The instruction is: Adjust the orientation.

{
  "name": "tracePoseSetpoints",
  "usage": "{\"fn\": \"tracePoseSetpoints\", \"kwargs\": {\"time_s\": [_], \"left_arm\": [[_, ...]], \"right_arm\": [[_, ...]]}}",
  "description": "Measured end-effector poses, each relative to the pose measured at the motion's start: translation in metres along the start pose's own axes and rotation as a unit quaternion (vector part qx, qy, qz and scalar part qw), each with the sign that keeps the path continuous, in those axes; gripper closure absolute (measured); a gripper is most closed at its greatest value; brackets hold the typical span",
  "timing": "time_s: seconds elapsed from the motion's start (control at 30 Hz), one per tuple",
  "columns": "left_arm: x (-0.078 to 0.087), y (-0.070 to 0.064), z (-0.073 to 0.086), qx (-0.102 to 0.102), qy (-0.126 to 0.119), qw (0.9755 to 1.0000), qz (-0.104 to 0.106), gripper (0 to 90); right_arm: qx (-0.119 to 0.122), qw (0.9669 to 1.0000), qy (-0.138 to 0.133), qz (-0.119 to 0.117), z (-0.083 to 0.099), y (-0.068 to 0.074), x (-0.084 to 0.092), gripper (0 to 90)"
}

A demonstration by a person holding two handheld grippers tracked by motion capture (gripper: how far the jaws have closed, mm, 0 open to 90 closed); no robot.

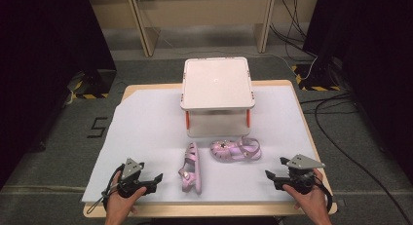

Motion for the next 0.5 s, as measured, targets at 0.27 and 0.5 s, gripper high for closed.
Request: {"fn": "tracePoseSetpoints", "kwargs": {"time_s": [0.27,0.5], "left_arm": [[-0.001,-0.001,0.000,-0.001,0.002,1.0000,0.002,15.1],[-0.001,0.000,0.000,-0.002,0.002,1.0000,0.000,15.1]], "right_arm": [[0.005,0.9999,-0.008,-0.003,-0.003,0.002,-0.001,26.0],[0.033,0.9982,-0.043,-0.027,-0.019,0.009,-0.005,36.8]]}}
Point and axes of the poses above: each handheld gripper's, and its own axes: x roughly backward along the jaws, z roughly out of its underside, y roughly to its left, the point moved 4 cm from there along -x, roughly forward along the jaws, and after that the axes turned 1 degree about z, right-handed, at the moved point
